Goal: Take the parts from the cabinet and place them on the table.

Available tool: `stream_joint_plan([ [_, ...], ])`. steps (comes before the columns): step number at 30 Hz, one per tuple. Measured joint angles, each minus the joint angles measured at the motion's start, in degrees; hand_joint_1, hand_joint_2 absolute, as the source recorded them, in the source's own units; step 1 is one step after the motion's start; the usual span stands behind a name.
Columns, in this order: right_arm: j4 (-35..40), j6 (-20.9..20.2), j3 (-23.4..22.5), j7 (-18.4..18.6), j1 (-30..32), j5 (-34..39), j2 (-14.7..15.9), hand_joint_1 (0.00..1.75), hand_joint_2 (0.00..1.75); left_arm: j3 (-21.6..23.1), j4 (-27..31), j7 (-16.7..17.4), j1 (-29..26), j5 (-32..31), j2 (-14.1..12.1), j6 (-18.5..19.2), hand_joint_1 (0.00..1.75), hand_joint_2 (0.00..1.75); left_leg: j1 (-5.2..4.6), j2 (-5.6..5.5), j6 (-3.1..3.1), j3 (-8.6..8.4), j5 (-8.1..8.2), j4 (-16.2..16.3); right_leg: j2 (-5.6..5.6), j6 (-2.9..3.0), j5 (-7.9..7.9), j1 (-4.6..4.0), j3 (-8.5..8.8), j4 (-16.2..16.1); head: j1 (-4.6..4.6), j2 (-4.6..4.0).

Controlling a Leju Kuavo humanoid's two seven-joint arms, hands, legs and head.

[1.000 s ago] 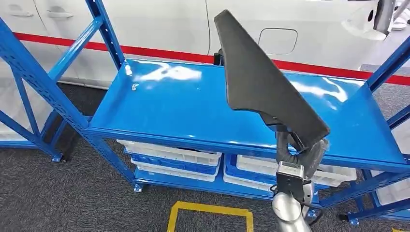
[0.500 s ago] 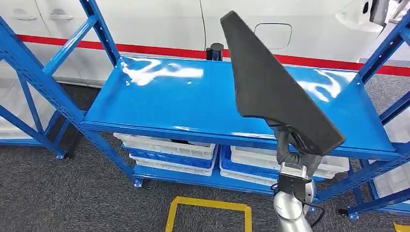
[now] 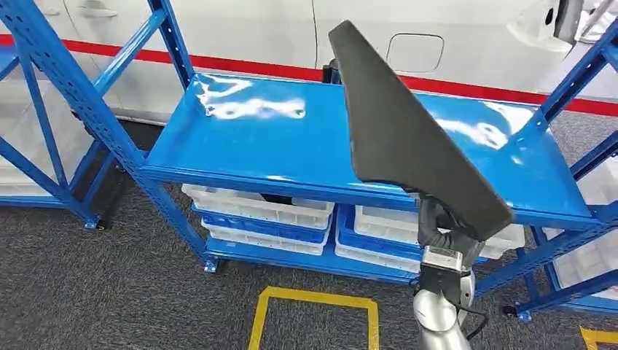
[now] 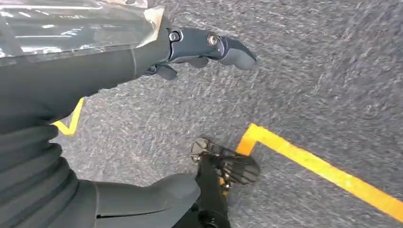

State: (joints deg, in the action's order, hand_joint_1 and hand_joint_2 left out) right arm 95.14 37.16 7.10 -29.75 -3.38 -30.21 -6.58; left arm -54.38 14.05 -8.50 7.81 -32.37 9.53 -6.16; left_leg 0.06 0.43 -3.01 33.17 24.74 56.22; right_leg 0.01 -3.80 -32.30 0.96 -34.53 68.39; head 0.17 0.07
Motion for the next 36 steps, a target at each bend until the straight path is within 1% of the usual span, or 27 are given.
stream_joint_plan([
  [1, 0.00, -0.02, 0.00, -0.09, -0.05, -0.13, 0.00, 1.75, 1.75, 0.00, 0.00, 0.02, 0.03, -0.11, 0.00, 0.00, 0.00, 1.75, 0.05, -0.01, 0.25, 0.16, -0.18, 0.12, -0.03, -0.47, 1.98, 0.09, 4.29, -7.01, -0.02, -0.02],
  [2, 0.00, -0.04, 0.00, -0.11, -0.11, -0.20, 0.00, 1.75, 1.75, 0.00, 0.00, 0.04, 0.08, -0.22, -0.02, 0.00, 0.00, 1.75, -0.05, 0.00, 0.50, 0.30, -0.33, 0.35, -0.11, -0.32, 2.20, 0.17, 7.09, -11.88, 0.00, 0.00],
  [3, 0.00, -0.07, 0.02, -0.13, -0.11, -0.22, -0.02, 1.75, 1.75, 0.02, 0.00, 0.04, 0.17, -0.35, -0.02, 0.00, 0.00, 1.75, -0.37, -0.08, 0.80, 0.68, -0.56, 0.48, 0.18, 0.46, 2.46, -0.26, 7.65, -12.04, -0.11, 0.00],
  [6, 0.02, -0.39, -0.13, -0.44, 0.07, -0.24, 0.02, 1.75, 1.75, 0.04, 0.00, 0.22, 0.21, -0.59, -0.02, 0.02, 0.00, 1.75, -0.50, -0.05, 1.63, 1.11, -1.38, 0.77, 0.30, 1.18, 2.86, -0.35, 6.48, -11.74, -0.17, 0.00],
  [7, 0.00, -0.63, -0.15, -0.57, 0.08, -0.11, -0.02, 1.75, 1.75, 0.04, 0.00, 0.33, 0.22, -0.87, -0.07, 0.04, 0.00, 1.75, -0.33, -0.13, 1.84, 1.51, -1.24, 0.96, 0.28, 1.98, 3.37, 0.52, 5.71, -11.96, -0.15, 0.00],
  [8, 0.00, -0.79, -0.17, -0.68, -0.09, 0.05, 0.00, 1.75, 1.75, 0.09, 0.00, 0.37, 0.24, -0.94, -0.17, 0.09, 0.00, 1.75, -0.08, -0.37, 2.29, 2.02, 0.39, 2.03, 0.20, 2.55, 3.73, 0.51, 5.89, -11.96, -0.15, 0.00],
  [9, 0.00, -1.18, -0.22, -0.83, -0.16, 0.41, -0.02, 1.75, 1.75, 0.13, 0.00, 0.39, 0.24, -0.94, -0.15, 0.13, 0.00, 1.75, 0.02, -0.37, 2.64, 3.09, 3.18, 4.74, 0.12, 3.25, 4.13, 0.51, 5.42, -11.95, -0.20, -0.02],
  [11, -0.07, -1.57, -0.28, -1.27, -0.16, 0.96, -0.02, 1.75, 1.75, 0.15, 0.00, 0.44, 0.25, -0.94, -0.17, 0.22, 0.00, 1.75, 0.23, -0.38, 3.26, 6.44, 8.77, 13.97, 0.02, 3.64, 4.89, 0.35, 4.26, -11.89, -0.22, 0.00],
  [12, -0.20, -1.81, -0.33, -1.51, -0.15, 1.23, -0.02, 1.75, 1.75, 0.20, 0.00, 0.50, 0.25, -0.96, -0.15, 0.28, 0.00, 1.75, 0.35, -0.38, 3.45, 7.68, 10.20, 17.94, -0.01, 3.70, 5.34, 0.28, 3.69, -11.85, -0.24, 0.00],
  [13, -0.30, -1.92, -0.39, -1.66, -0.15, 1.42, 0.00, 1.75, 1.75, 0.22, 0.00, 0.55, 0.25, -1.01, -0.15, 0.35, 0.00, 1.75, 0.47, -0.38, 3.54, 7.71, 10.18, 19.28, -0.01, 3.58, 5.66, 0.26, 3.28, -11.84, -0.24, 0.00],
  [14, -0.37, -2.05, -0.44, -1.77, -0.16, 1.55, 0.00, 1.75, 1.75, 0.24, 0.00, 0.57, 0.26, -1.01, -0.17, 0.35, 0.00, 1.75, 0.59, -0.37, 3.54, 6.20, 8.90, 17.77, 0.00, 3.39, 5.98, 0.25, 2.88, -11.81, -0.22, -0.02],
  [15, -0.42, -2.19, -0.48, -1.81, -0.16, 1.60, 0.00, 1.75, 1.75, 0.26, 0.00, 0.57, 0.30, -1.01, -0.22, 0.35, 0.00, 1.75, 0.68, -0.37, 3.47, 3.35, 6.91, 13.67, 0.01, 3.19, 6.19, 0.27, 2.65, -11.80, -0.26, 0.00],
  [17, -0.42, -2.21, -0.55, -1.90, -0.17, 1.62, 0.00, 1.75, 1.75, 0.31, 0.00, 0.57, 0.52, -1.01, -0.35, 0.35, 0.00, 1.75, 0.83, -0.42, 3.14, -3.93, 3.67, 2.53, 0.03, 2.70, 6.51, 0.33, 2.53, -11.72, -0.24, -0.02],
  [18, -0.42, -2.19, -0.63, -1.97, -0.17, 1.68, 0.00, 1.75, 1.75, 0.39, 0.00, 0.59, 0.74, -1.01, -0.37, 0.35, 0.00, 1.75, 0.59, -0.62, 2.94, -5.60, 4.56, -0.20, 0.01, 2.33, 6.74, -0.11, 2.25, -11.61, -0.24, -0.02],
  [21, -0.42, -2.21, -0.66, -2.19, -0.22, 1.77, -0.04, 1.75, 1.75, 0.48, 0.00, 0.63, 0.91, -1.01, -0.35, 0.35, 0.00, 1.75, 0.00, -0.67, 2.07, -4.44, 3.90, 0.22, -0.09, 1.06, 7.59, 0.03, 1.95, -11.78, -0.11, -0.02],
  [22, -0.42, -2.21, -0.66, -2.19, -0.21, 1.77, -0.02, 1.75, 1.75, 0.48, 0.00, 0.68, 0.94, -1.01, -0.33, 0.35, 0.00, 1.75, 0.07, -0.58, 1.38, -4.15, 3.36, -0.24, -0.07, 0.58, 7.91, -0.09, 1.76, -11.86, -0.17, 0.00],
  [23, -0.42, -2.21, -0.68, -2.21, -0.20, 1.77, 0.04, 1.75, 1.75, 0.50, 0.00, 0.68, 1.08, -1.01, -0.28, 0.35, 0.00, 1.75, 0.42, -0.20, 0.71, -4.01, 2.76, -0.50, -0.08, 0.58, 7.06, 0.01, 1.16, -11.02, -0.15, 0.00],
  [24, -0.42, -2.21, -0.68, -2.21, -0.20, 1.79, 0.04, 1.75, 1.75, 0.52, 0.00, 0.68, 1.13, -0.98, -0.33, 0.33, 0.00, 1.75, 0.32, -0.20, 0.23, -3.48, 2.37, -0.51, -0.06, 0.96, 4.88, -0.07, -0.14, -8.81, -0.07, 0.00],
  [26, -0.44, -2.27, -0.68, -2.29, -0.15, 1.95, 0.04, 1.75, 1.75, 0.50, 0.00, 0.68, 1.21, -0.98, -0.39, 0.20, 0.00, 1.75, 0.16, -0.05, -0.23, -2.23, 1.56, -0.45, -0.05, 1.54, -0.40, -0.04, -3.69, 0.83, -0.09, 0.00],
  [27, -0.52, -2.36, -0.68, -2.29, -0.14, 1.97, 0.04, 1.75, 1.75, 0.52, 0.00, 0.68, 1.20, -1.00, -0.39, 0.20, 0.00, 1.75, 0.08, 0.01, -0.26, -1.58, 1.16, -0.42, -0.04, 1.44, -2.12, -0.05, -5.26, 5.43, -0.11, 0.00],
  [28, -0.68, -2.38, -0.68, -2.29, -0.12, 2.01, 0.04, 1.75, 1.75, 0.50, 0.00, 0.70, 1.11, -1.01, -0.35, 0.20, 0.00, 1.75, 0.01, 0.02, -0.23, -1.09, 0.86, -0.41, -0.05, 1.05, -2.48, -0.04, -5.63, 7.56, -0.11, 0.00],
  [29, -0.85, -2.45, -0.68, -2.29, -0.12, 2.01, 0.04, 1.75, 1.75, 0.52, 0.00, 0.50, 1.05, -1.05, -0.28, 0.30, 0.00, 1.75, 0.00, 0.01, -0.15, -0.69, 0.60, -0.39, -0.05, 0.56, -1.84, -0.05, -4.49, 6.58, -0.09, -0.02],
  [30, -1.00, -2.66, -0.68, -2.34, -0.15, 2.01, 0.04, 1.75, 1.75, 0.63, 0.00, 0.18, 1.01, -1.24, -0.30, 0.50, 0.00, 1.75, 0.01, -0.06, 0.01, -0.41, 0.31, -0.38, -0.05, 0.01, -0.25, -0.05, -1.72, 2.74, -0.11, -0.02],
  [31, -1.05, -2.95, -0.68, -2.38, -0.21, 2.01, 0.04, 1.75, 1.75, 0.79, 0.00, 0.02, 1.02, -1.29, -0.31, 0.50, 0.00, 1.75, 0.02, -0.24, 0.20, -0.27, 0.12, -0.30, -0.04, -0.34, 1.45, -0.03, 1.90, -3.13, -0.11, 0.00],
  [32, -1.05, -3.21, -0.68, -2.43, -0.29, 2.01, 0.02, 1.75, 1.75, 0.92, 0.00, -0.04, 1.04, -1.29, -0.31, 0.42, 0.00, 1.75, 0.03, -0.39, 0.39, -0.20, -0.01, -0.19, 0.09, -0.41, 2.60, -0.01, 5.30, -8.63, -0.09, 0.00],
  [33, -1.14, -3.43, -0.63, -2.51, -0.51, 2.03, 0.00, 1.75, 1.75, 0.96, 0.00, -0.09, 1.05, -1.29, -0.31, 0.33, 0.00, 1.75, -0.16, -0.66, 0.71, 0.19, -0.15, -0.01, 0.96, 0.22, 2.19, -0.07, 8.32, -12.83, -0.09, 0.00],
  [36, -1.55, -3.69, -0.57, -2.60, -0.68, 2.10, 0.02, 1.75, 1.75, 1.01, 0.00, -0.13, 1.05, -1.14, -0.31, 0.15, 0.00, 1.75, -0.32, -1.08, 1.81, 0.68, -1.02, 0.24, 0.77, 0.98, 2.47, -0.52, 7.49, -12.64, -0.20, 0.00],
])
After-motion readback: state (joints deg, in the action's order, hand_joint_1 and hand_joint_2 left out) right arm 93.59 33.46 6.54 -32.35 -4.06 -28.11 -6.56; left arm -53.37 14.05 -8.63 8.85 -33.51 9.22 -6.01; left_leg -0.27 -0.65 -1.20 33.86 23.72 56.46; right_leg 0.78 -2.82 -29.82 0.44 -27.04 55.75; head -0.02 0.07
